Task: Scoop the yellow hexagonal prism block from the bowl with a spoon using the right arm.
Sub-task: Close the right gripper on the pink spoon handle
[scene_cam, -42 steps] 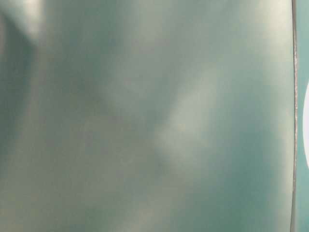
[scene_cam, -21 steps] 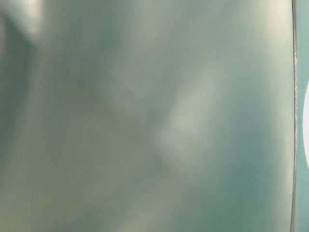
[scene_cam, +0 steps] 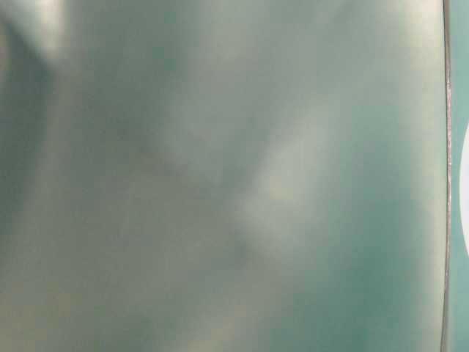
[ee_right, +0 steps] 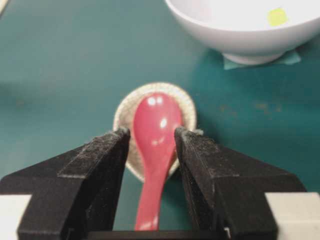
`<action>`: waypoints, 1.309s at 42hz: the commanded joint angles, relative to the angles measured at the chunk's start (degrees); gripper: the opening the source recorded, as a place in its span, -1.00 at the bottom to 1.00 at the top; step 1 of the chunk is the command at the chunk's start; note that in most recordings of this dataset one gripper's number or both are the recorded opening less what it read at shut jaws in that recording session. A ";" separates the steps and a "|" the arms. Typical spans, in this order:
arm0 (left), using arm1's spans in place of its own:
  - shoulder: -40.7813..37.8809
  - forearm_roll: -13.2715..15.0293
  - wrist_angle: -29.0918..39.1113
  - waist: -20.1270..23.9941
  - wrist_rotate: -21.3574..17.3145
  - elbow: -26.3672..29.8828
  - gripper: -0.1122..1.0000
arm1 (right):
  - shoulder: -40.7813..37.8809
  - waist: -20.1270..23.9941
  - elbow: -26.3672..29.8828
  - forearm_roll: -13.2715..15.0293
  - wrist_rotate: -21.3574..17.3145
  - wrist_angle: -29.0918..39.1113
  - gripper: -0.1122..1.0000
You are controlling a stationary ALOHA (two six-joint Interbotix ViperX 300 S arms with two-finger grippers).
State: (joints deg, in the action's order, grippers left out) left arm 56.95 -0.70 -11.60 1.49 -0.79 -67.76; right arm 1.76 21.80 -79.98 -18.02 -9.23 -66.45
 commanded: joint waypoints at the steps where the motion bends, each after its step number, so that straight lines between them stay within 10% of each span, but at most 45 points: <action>1: -0.26 -0.09 -0.26 0.09 0.00 1.32 -0.80 | -1.58 3.08 0.26 -2.90 0.09 -3.25 0.09; 17: -0.26 -0.09 -0.26 0.09 0.00 1.32 -0.80 | -9.14 8.17 0.62 -9.93 1.32 -7.65 0.09; 55: -0.26 0.00 0.26 0.70 0.00 1.32 -0.80 | -14.41 9.40 2.90 -10.02 3.60 -7.47 0.09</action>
State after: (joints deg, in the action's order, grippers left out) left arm 56.95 -0.70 -11.07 2.02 -0.79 -67.76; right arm -13.27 30.85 -77.26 -27.86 -5.63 -73.83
